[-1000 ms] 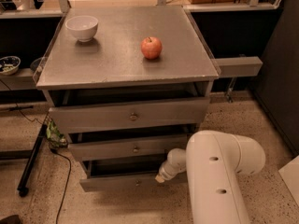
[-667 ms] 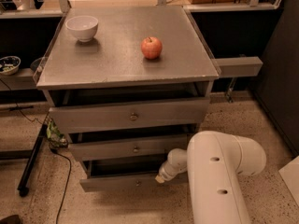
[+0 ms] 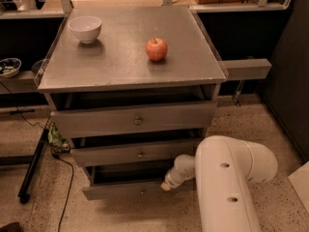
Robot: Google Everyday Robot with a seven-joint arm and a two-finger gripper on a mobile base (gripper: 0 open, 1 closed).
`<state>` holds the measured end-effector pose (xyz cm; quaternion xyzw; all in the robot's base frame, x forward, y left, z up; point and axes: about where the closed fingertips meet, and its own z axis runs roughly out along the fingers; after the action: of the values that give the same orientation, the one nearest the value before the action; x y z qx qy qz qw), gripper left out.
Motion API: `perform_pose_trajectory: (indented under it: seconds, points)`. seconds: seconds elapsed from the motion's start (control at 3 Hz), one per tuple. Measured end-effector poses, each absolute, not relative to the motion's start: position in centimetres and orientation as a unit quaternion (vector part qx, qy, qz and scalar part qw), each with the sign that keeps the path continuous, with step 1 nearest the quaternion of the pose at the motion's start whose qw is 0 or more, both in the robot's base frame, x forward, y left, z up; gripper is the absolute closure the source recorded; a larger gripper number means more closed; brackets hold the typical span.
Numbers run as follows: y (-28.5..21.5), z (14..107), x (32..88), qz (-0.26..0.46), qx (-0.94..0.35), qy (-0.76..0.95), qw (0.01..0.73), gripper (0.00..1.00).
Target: Open bottom drawer
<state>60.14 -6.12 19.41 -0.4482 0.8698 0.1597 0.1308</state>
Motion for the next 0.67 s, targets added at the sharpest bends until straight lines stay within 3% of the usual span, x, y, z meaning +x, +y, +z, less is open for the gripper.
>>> perform_pose_trajectory:
  seconds: [0.67]
  points:
    - [-6.21,20.09,60.03,0.162,-0.444,0.87,0.138,1.0]
